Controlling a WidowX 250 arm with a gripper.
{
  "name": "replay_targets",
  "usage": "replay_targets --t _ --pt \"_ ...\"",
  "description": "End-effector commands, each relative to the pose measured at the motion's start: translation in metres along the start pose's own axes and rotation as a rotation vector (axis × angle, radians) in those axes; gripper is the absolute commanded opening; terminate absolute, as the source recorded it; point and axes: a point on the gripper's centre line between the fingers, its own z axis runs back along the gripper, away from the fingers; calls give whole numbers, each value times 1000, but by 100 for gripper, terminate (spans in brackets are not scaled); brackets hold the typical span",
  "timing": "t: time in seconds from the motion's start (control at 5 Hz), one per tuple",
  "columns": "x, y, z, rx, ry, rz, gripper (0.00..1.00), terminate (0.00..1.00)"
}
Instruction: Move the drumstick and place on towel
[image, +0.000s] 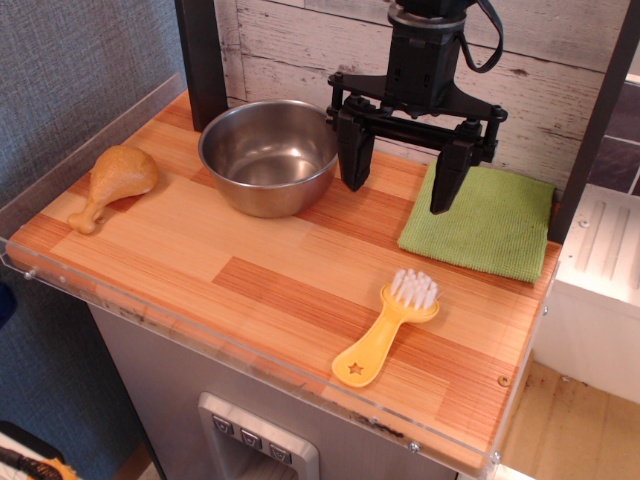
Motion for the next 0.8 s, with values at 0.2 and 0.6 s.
replay_targets --t 0.2,0.6 --pt "-8 8 17 -4 -21 -57 100 0" --pt "-32 71 38 18 -54 -30 100 0"
